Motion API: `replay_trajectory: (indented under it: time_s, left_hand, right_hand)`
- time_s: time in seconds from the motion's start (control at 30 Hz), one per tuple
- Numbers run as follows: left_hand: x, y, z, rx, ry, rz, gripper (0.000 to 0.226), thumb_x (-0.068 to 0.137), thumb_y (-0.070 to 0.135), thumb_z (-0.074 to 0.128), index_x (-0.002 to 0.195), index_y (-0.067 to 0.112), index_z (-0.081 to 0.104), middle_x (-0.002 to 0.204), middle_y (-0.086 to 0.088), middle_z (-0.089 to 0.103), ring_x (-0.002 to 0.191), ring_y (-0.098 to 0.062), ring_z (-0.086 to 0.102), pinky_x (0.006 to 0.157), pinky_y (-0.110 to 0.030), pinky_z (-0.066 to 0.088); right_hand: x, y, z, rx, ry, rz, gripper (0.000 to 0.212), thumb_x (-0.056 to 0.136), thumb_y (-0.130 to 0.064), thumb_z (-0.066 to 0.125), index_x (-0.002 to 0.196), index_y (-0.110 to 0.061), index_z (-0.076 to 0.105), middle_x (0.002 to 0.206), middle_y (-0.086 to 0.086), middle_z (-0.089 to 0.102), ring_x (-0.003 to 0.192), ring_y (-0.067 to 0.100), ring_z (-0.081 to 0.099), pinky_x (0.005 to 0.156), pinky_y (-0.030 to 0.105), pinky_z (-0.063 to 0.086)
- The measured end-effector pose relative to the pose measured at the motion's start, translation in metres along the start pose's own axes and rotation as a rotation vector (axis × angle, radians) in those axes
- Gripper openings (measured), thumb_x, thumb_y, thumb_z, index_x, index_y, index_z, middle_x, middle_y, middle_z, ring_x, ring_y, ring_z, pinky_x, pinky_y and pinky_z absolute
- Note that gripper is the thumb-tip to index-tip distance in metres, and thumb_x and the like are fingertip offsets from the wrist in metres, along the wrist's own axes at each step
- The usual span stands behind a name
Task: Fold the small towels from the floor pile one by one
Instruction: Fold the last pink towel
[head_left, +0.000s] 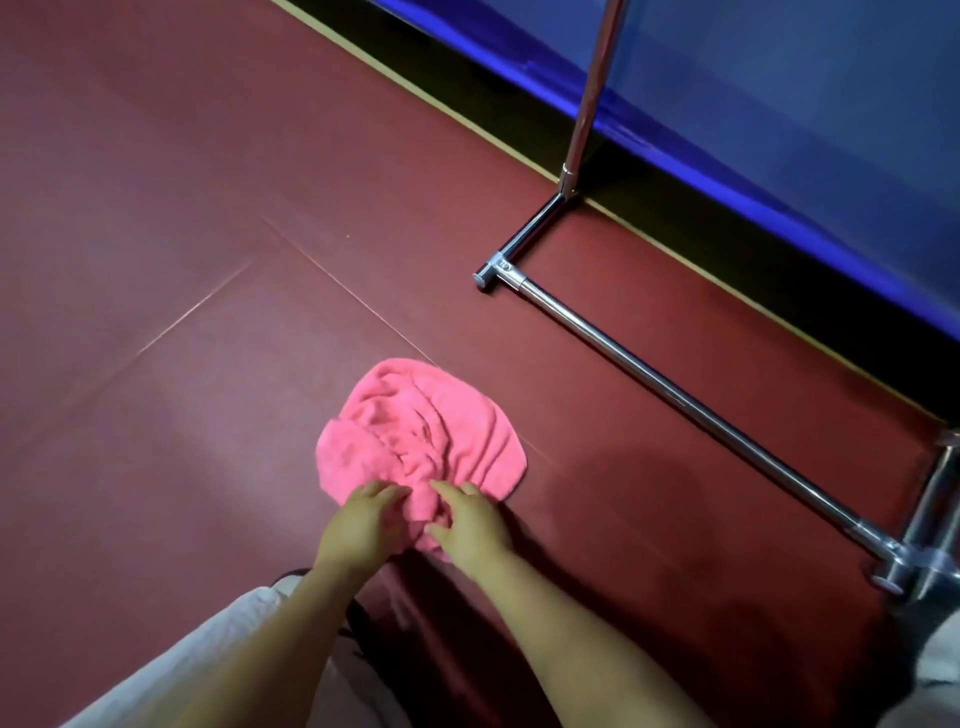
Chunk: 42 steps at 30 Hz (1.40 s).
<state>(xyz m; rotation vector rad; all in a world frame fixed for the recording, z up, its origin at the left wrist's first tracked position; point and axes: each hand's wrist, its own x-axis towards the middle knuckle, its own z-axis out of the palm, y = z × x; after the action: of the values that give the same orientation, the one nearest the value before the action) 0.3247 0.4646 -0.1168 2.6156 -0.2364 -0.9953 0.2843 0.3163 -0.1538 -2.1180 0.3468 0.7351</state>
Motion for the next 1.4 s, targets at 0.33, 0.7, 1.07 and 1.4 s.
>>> replay_trajectory:
  time_s: [0.33,0.7,1.07,1.4]
  left_hand:
    - [0.005,0.018,-0.019,-0.154,0.132,0.027,0.043,0.093,0.041,0.04,0.089,0.007,0.067,0.089,-0.013,0.071,0.085,-0.032,0.063,0.07,-0.033,0.038]
    - [-0.096,0.162,-0.116,-0.676,0.169,0.156,0.034,0.101,0.02,0.049,0.071,0.012,0.063,0.061,0.006,0.054,0.063,-0.015,0.045,0.064,-0.03,0.038]
    - [-0.26,0.249,-0.141,-1.405,0.184,0.228,0.016,0.095,0.02,0.056,0.084,0.011,0.064,0.06,0.001,0.06,0.049,-0.01,0.055,0.041,-0.016,0.041]
    - [-0.34,0.3,-0.087,-1.324,0.265,0.196,0.026,0.081,0.034,0.068,0.058,0.022,0.069,0.067,0.002,0.064,0.072,-0.018,0.057,0.07,-0.036,0.048]
  right_hand:
    - [0.003,0.004,-0.022,0.133,0.145,-0.091,0.016,0.087,-0.017,0.064,0.098,-0.009,0.073,0.1,0.013,0.066,0.093,0.026,0.061,0.086,0.032,0.045]
    - [-0.138,-0.066,-0.141,0.986,0.194,-0.038,0.015,0.096,-0.015,0.051,0.093,-0.019,0.065,0.076,-0.008,0.068,0.07,0.005,0.063,0.06,0.018,0.05]
    - [-0.314,-0.076,-0.203,0.302,0.516,-0.494,0.007,0.085,-0.001,0.065,0.091,0.003,0.066,0.106,0.011,0.061,0.101,0.006,0.049,0.09,0.001,0.029]
    - [-0.399,-0.037,-0.2,0.671,0.647,-0.27,0.029,0.097,-0.009,0.045,0.07,-0.021,0.051,0.073,-0.001,0.047,0.074,0.01,0.041,0.067,0.027,0.035]
